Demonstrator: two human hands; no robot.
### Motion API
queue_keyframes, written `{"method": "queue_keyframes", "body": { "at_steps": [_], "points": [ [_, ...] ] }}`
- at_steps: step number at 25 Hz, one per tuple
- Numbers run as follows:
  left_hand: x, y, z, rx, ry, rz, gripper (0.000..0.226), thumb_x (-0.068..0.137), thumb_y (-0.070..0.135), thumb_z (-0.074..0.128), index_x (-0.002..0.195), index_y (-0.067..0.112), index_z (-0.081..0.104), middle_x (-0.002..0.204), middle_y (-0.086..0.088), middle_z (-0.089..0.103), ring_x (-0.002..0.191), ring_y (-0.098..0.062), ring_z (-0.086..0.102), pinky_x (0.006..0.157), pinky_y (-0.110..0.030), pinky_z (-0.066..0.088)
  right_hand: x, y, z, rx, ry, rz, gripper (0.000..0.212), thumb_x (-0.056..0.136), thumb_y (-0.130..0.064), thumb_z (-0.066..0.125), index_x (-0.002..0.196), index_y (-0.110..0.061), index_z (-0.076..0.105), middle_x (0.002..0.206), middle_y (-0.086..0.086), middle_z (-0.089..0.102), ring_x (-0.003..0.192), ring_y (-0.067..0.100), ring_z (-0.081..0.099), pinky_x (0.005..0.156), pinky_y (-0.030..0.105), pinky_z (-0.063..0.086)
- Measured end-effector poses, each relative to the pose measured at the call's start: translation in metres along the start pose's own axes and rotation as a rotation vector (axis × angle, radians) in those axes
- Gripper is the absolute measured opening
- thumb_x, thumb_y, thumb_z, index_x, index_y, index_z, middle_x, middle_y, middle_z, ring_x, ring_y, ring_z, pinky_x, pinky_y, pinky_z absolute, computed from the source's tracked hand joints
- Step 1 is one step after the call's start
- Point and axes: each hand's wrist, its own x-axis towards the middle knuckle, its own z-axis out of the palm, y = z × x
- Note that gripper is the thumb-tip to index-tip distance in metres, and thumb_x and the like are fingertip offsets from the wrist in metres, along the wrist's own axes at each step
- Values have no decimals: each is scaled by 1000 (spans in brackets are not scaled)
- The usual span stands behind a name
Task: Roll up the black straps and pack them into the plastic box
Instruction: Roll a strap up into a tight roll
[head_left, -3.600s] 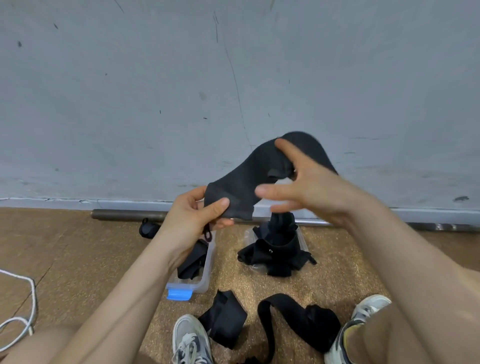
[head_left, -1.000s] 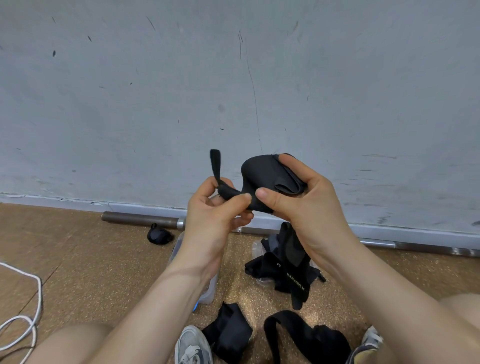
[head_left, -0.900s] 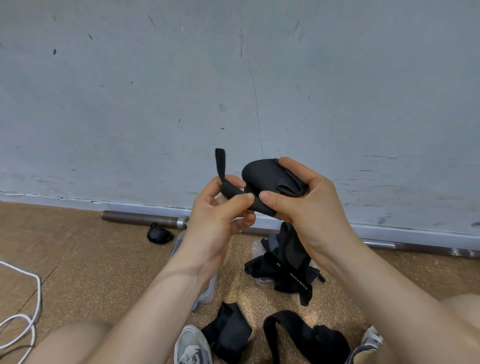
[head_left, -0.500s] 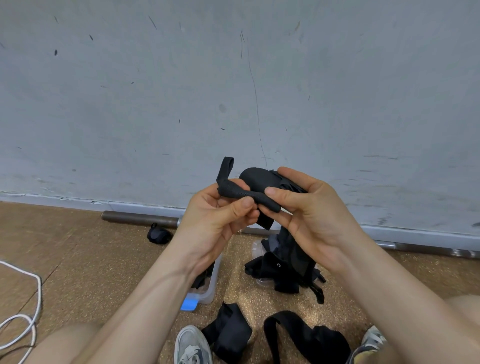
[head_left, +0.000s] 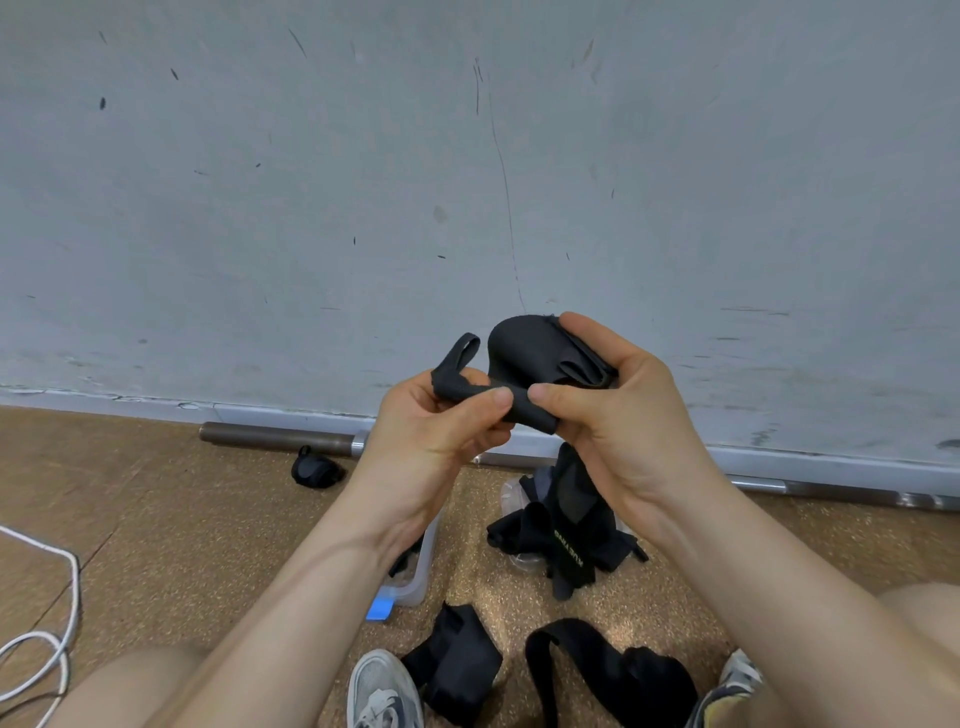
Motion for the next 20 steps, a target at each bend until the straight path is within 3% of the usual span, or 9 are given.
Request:
{"method": "queue_keyframes", "body": {
  "at_steps": [2, 6, 9, 12, 15, 18, 20],
  "points": [
    [0, 0, 3, 9, 52, -17, 16, 71, 5, 73, 74, 12, 59, 68, -5, 64, 61, -15, 63, 60, -23, 55, 1, 1, -2, -62, 4, -36, 71, 74, 12, 73, 137, -16, 55, 122, 12, 66, 107, 27, 69, 93, 47, 56],
    [-1, 1, 5, 36, 118, -40, 24, 83, -6, 66, 81, 16, 55, 63, -3, 58, 56, -16, 55, 53, -23, 50, -2, 1, -1, -221, -41, -74, 92, 53, -22, 89, 139, -22, 55, 125, 2, 66, 111, 19, 67, 97, 41, 54],
    [-4, 3, 3, -43, 66, -98, 17, 76, 6, 71, 86, 16, 62, 66, -1, 61, 53, -13, 56, 52, -21, 50, 1, 2, -2, -263, -31, -70, 89, 55, -15, 86, 138, -21, 55, 124, 2, 67, 110, 18, 68, 96, 40, 54],
    [-4, 6, 0, -150, 32, -182, 16, 72, 24, 68, 86, 15, 68, 74, -3, 69, 57, -14, 64, 53, -21, 55, 4, -1, -5, -43, -62, 28, 79, 64, 5, 82, 137, -12, 55, 125, 14, 66, 109, 27, 68, 93, 44, 56],
    [-3, 8, -1, -138, 76, -189, 19, 73, 24, 68, 86, 10, 67, 75, -4, 71, 58, -15, 66, 53, -21, 55, 4, -1, -7, 9, -102, 68, 72, 73, 13, 74, 138, -10, 52, 126, 16, 65, 110, 29, 68, 95, 44, 55],
    [-3, 5, 2, -17, 134, -148, 6, 80, 12, 69, 75, 11, 68, 70, -5, 70, 56, -14, 63, 52, -19, 52, 3, 1, -6, -127, -117, 21, 84, 66, 3, 83, 141, -15, 50, 127, 10, 65, 111, 24, 68, 98, 43, 53],
    [-3, -1, 4, 76, 169, -119, 13, 86, 5, 66, 75, 10, 66, 67, -7, 68, 54, -14, 61, 50, -19, 50, 2, 2, -4, -297, -107, -57, 91, 58, -12, 85, 142, -22, 50, 127, 4, 65, 112, 20, 67, 100, 41, 52]
  ]
}}
